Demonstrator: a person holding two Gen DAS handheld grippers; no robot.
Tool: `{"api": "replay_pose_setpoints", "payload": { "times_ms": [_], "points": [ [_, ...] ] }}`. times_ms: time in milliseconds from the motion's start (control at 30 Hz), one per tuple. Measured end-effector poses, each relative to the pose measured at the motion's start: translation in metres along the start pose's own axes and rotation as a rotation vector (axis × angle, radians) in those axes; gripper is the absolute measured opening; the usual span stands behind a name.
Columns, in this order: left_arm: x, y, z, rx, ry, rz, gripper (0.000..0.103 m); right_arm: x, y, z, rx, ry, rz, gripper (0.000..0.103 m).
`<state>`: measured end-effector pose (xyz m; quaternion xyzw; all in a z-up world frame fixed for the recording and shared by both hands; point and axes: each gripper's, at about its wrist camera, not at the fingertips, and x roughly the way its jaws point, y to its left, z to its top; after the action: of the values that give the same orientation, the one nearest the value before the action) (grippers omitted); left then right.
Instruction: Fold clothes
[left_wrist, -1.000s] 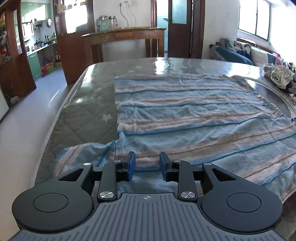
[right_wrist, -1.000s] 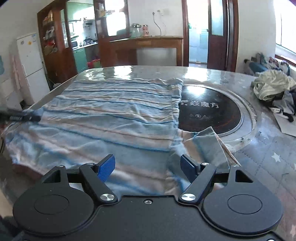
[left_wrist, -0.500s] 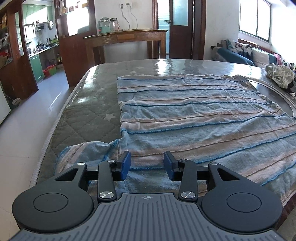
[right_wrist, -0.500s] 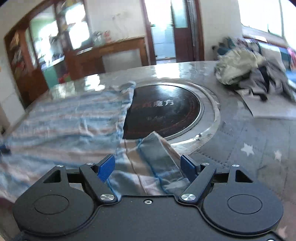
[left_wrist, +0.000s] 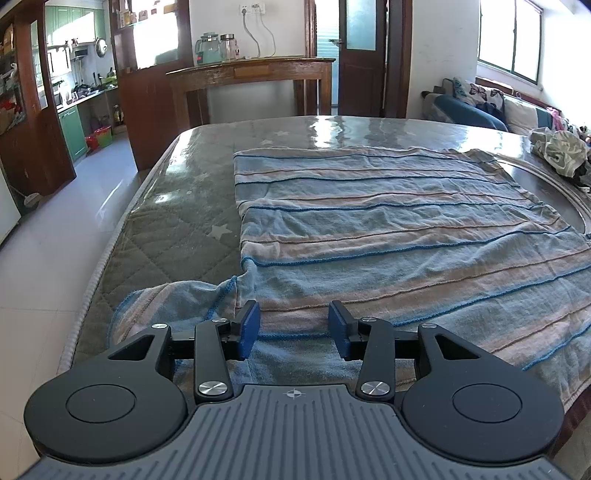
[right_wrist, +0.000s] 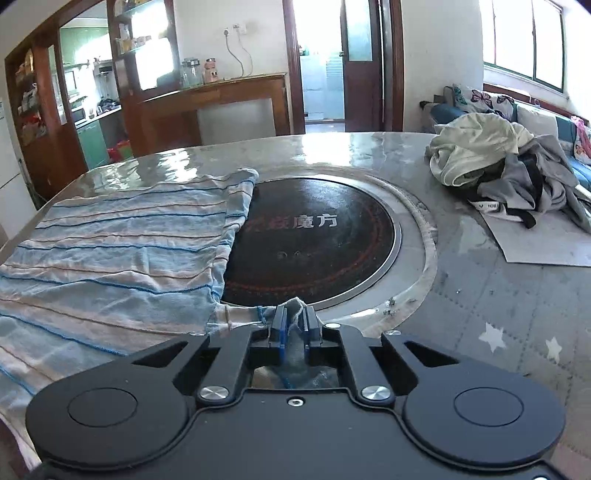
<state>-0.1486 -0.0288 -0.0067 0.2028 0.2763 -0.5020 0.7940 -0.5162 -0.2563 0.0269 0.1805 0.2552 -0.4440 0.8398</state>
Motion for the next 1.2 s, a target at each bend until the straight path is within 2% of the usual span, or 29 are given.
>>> {"api": "replay_pose_setpoints", "payload": {
  "times_ms": [200,367,433,500,600,767,1000,1100,1200],
  "points": [
    [0.000,0.003,0.000,0.000,-0.003,-0.005,0.043,0.016,-0.004,0.001,-0.048,0.020,-0.096,0.004],
    [0.000,0.000,-0.002,0.002,-0.006,-0.003,0.044,-0.005,-0.023,-0.002,0.044,-0.016,-0.045,0.005],
    [0.000,-0.001,-0.002,0.001,-0.007,-0.003,0.044,-0.016,-0.023,-0.004,0.021,-0.021,-0.040,0.013],
    [0.000,-0.001,-0.003,0.000,-0.009,-0.003,0.044,-0.025,-0.022,-0.009,-0.001,-0.017,-0.033,0.029],
    [0.000,-0.001,-0.003,-0.001,-0.010,-0.002,0.044,-0.036,-0.016,-0.016,-0.044,-0.008,-0.030,0.039],
    [0.000,-0.001,-0.002,-0.003,-0.008,-0.004,0.044,-0.033,-0.009,-0.031,-0.097,0.031,-0.057,0.039],
    [0.000,-0.005,-0.001,-0.004,-0.004,-0.002,0.045,-0.036,-0.014,-0.030,-0.058,0.019,-0.089,0.041],
    [0.000,-0.005,-0.001,-0.003,0.001,-0.003,0.048,-0.039,-0.010,-0.026,-0.052,-0.010,-0.075,0.048],
    [-0.001,-0.006,0.001,0.008,0.010,0.003,0.049,-0.037,0.000,-0.020,-0.051,-0.031,-0.031,0.049]
  ]
}}
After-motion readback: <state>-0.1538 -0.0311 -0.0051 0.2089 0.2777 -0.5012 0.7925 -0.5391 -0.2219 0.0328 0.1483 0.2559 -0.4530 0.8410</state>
